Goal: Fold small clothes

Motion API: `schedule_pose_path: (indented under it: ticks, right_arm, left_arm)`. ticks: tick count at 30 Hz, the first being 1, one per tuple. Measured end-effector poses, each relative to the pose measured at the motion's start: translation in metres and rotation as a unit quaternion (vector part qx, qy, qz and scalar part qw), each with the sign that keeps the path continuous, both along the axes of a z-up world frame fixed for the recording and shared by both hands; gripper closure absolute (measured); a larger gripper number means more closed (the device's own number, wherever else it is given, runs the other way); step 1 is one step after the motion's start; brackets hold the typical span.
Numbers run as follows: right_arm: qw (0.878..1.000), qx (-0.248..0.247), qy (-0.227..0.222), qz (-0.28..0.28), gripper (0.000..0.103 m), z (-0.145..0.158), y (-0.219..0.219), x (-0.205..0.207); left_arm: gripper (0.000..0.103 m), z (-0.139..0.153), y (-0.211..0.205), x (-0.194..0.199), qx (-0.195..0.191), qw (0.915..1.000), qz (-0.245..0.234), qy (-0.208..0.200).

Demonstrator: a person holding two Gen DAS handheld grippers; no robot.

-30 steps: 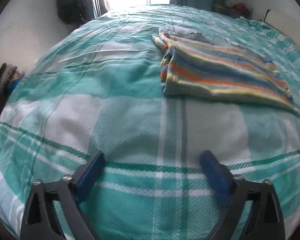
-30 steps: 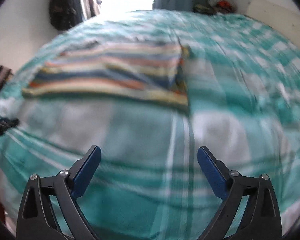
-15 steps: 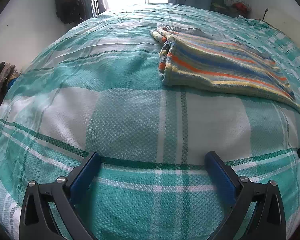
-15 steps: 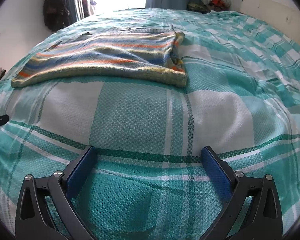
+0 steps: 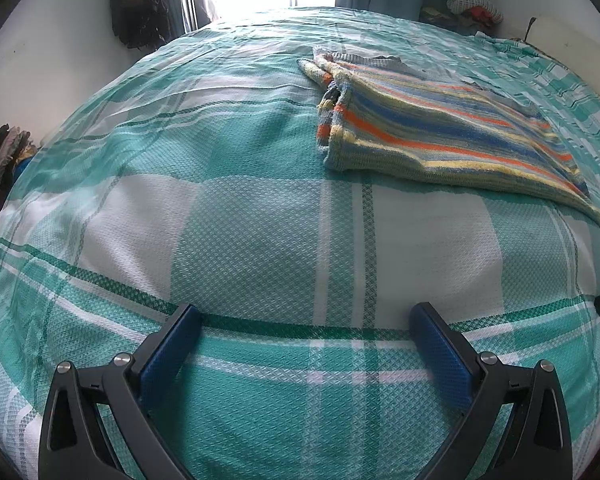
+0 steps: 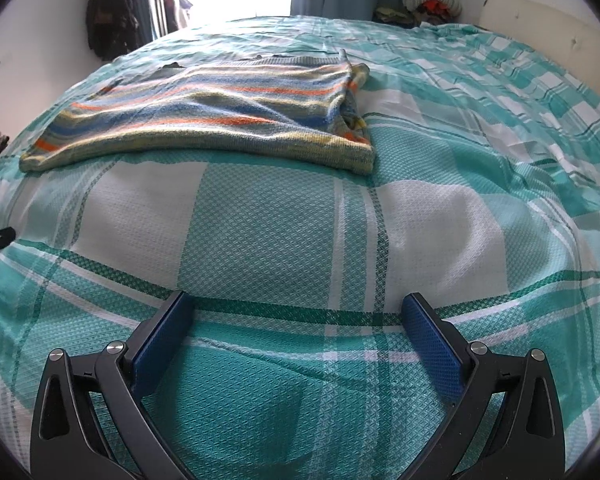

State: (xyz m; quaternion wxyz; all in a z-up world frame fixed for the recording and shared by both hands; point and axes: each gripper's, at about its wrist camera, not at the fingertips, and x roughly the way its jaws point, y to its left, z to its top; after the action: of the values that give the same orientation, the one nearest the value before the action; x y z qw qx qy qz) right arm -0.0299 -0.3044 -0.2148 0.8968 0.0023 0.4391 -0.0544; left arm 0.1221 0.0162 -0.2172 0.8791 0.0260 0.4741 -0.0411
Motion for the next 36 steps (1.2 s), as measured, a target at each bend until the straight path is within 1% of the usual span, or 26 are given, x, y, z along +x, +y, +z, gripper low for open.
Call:
schedule_pose_path:
  ticks: [36]
  right_arm:
    - [1.000,-0.002,-0.003,0.000,0.001,-0.0001,0.0000,0.0005]
  left_arm:
    - [0.000,-0.0009,-0.0009,0.0004,0.007,1.0000,0.000,-0.002]
